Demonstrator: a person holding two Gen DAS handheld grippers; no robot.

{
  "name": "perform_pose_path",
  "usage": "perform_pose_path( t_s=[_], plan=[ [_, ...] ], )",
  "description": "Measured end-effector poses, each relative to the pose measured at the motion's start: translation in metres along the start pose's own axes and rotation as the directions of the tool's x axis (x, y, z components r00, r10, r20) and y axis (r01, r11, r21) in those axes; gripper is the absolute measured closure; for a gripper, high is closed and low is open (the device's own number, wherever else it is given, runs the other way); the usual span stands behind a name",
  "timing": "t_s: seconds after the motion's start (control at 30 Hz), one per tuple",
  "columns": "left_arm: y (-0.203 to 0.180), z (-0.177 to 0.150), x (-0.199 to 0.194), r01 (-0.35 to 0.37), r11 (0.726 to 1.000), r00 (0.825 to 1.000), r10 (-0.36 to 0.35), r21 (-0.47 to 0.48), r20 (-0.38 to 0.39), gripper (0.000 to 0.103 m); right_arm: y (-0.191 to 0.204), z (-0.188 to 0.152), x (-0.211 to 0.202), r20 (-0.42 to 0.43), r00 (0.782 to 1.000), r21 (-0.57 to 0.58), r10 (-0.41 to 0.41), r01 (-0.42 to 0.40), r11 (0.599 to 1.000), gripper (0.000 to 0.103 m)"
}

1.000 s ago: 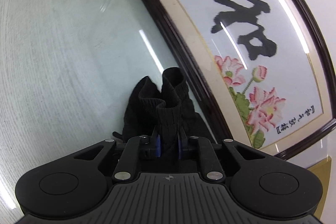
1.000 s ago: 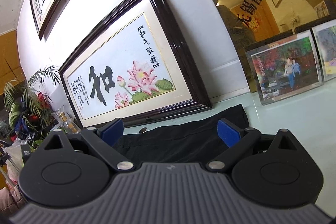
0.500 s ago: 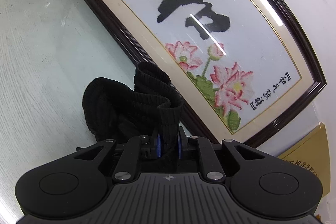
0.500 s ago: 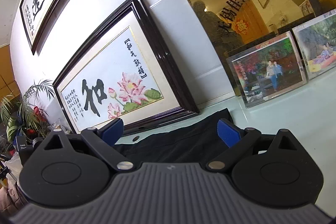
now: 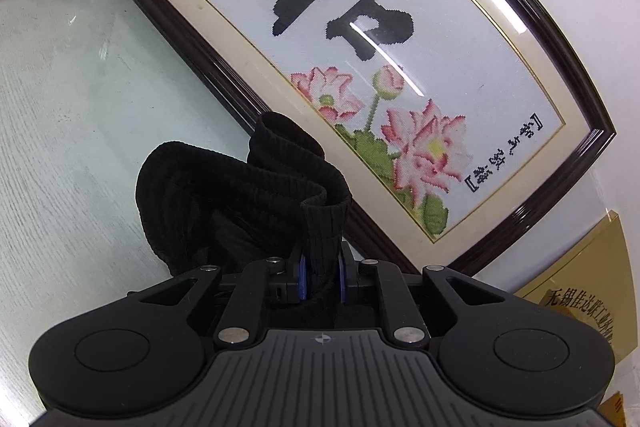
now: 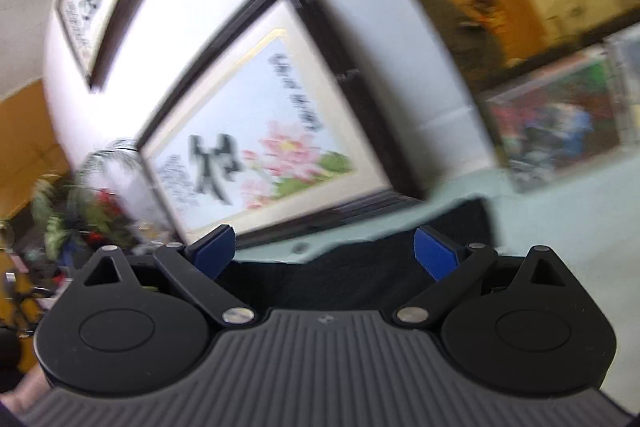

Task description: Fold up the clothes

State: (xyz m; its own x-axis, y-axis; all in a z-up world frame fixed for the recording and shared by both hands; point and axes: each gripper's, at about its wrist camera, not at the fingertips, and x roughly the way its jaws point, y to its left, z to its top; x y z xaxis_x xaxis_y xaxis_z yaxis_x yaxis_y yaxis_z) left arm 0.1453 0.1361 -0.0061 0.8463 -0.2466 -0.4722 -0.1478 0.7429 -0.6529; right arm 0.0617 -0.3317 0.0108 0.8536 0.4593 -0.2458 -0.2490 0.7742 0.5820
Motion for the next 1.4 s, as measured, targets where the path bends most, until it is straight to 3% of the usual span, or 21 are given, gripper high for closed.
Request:
perform_pose_path(
  t_s=[0.13, 0.2, 0.4, 0.5, 0.57, 0.8, 0.93, 1.0, 1.07, 1.1, 1.13, 1.17, 1.2, 1.3, 1.4],
  plan=[
    [0.004, -0.003, -0.003, -0.008, 1.000, 1.000, 0.008, 0.003, 0.011, 0.090, 0.051, 0.027, 0.050, -0.087, 0.991, -0.095, 0.107, -0.115, 0.989, 0.005],
    [0.005, -0.006, -0.003, -0.014, 1.000, 1.000, 0.014, 0.008, 0.018, 0.090, 0.077, 0.032, 0.083, -0.166, 0.980, -0.142, 0.109, -0.133, 0.981, 0.005],
    [0.001, -0.014, -0.007, -0.026, 0.999, 0.999, 0.024, 0.041, 0.046, 0.090, 0.157, 0.046, 0.180, -0.395, 0.915, -0.270, 0.085, -0.204, 0.941, 0.005],
    [0.000, -0.019, -0.009, -0.027, 0.998, 0.998, 0.024, 0.059, 0.057, 0.090, 0.205, 0.041, 0.224, -0.514, 0.856, -0.328, 0.050, -0.251, 0.911, 0.005],
    [-0.002, -0.022, -0.010, -0.025, 0.997, 0.998, 0.021, 0.070, 0.062, 0.090, 0.230, 0.035, 0.248, -0.594, 0.803, -0.335, 0.053, -0.307, 0.891, 0.005],
    [-0.008, -0.033, -0.013, -0.022, 0.991, 0.997, 0.011, 0.131, 0.079, 0.090, 0.278, -0.015, 0.320, -0.748, 0.631, -0.497, -0.206, -0.327, 0.804, 0.005],
    [-0.009, -0.038, -0.015, -0.015, 0.989, 0.996, 0.002, 0.150, 0.084, 0.090, 0.280, -0.052, 0.338, -0.753, 0.567, -0.583, -0.334, -0.339, 0.738, 0.005],
    [-0.010, -0.040, -0.015, -0.009, 0.987, 0.997, -0.004, 0.159, 0.082, 0.090, 0.276, -0.063, 0.343, -0.763, 0.540, -0.586, -0.354, -0.348, 0.732, 0.006],
    [-0.010, -0.042, -0.015, -0.006, 0.986, 0.997, -0.008, 0.169, 0.081, 0.090, 0.270, -0.070, 0.348, -0.785, 0.514, -0.562, -0.345, -0.358, 0.745, 0.013],
    [-0.011, -0.043, -0.016, -0.005, 0.985, 0.997, -0.009, 0.173, 0.081, 0.090, 0.266, -0.072, 0.350, -0.789, 0.506, -0.558, -0.349, -0.351, 0.752, 0.028],
    [-0.010, -0.044, -0.016, -0.005, 0.985, 0.997, -0.008, 0.171, 0.077, 0.090, 0.261, -0.074, 0.352, -0.791, 0.499, -0.556, -0.355, -0.342, 0.757, 0.051],
    [-0.009, -0.044, -0.015, -0.007, 0.986, 0.997, -0.005, 0.166, 0.073, 0.090, 0.257, -0.074, 0.352, -0.784, 0.498, -0.567, -0.371, -0.329, 0.755, 0.064],
    [-0.008, -0.045, -0.015, -0.004, 0.986, 0.998, -0.007, 0.166, 0.069, 0.090, 0.253, -0.073, 0.353, -0.774, 0.504, -0.579, -0.384, -0.315, 0.752, 0.086],
    [-0.009, -0.047, -0.015, 0.000, 0.985, 0.998, -0.010, 0.172, 0.061, 0.090, 0.240, -0.065, 0.350, -0.802, 0.489, -0.527, -0.342, -0.309, 0.792, 0.086],
    [-0.013, -0.050, -0.016, 0.000, 0.981, 0.998, -0.013, 0.192, 0.066, 0.090, 0.232, -0.057, 0.342, -0.816, 0.500, -0.482, -0.290, -0.312, 0.818, 0.088]
  ],
)
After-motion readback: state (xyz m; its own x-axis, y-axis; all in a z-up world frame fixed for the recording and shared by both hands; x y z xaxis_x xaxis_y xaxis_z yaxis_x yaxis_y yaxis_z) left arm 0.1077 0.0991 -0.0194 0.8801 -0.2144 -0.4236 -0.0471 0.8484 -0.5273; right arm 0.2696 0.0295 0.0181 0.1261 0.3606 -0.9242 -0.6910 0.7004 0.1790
